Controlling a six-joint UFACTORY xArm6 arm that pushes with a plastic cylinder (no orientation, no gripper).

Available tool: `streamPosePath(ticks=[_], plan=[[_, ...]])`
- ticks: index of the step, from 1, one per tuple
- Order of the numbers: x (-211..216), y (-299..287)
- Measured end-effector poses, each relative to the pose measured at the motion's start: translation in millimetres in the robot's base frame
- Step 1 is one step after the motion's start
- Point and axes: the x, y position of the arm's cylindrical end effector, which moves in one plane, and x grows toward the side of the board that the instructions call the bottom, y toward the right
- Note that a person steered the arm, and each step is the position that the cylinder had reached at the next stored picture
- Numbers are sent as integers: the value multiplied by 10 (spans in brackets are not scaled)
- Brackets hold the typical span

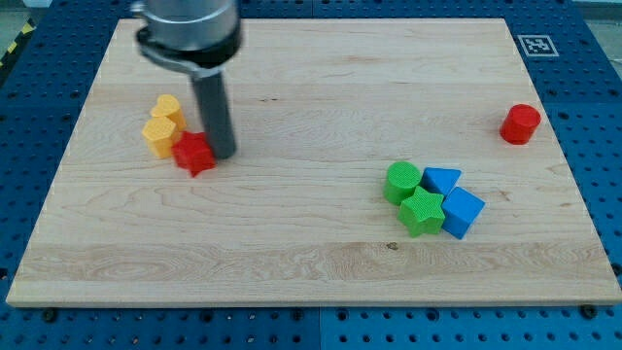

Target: Slide the red star up a bit

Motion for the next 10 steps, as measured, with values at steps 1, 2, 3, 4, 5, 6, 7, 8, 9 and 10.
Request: streamPosePath(ticks=[1, 2, 3, 4, 5, 6, 7, 8, 9, 10], plan=[[-178, 20], [-201, 649], [189, 904], [827, 765], [1032, 77], [983, -406], [778, -416], [536, -416], [441, -395], [298, -337]])
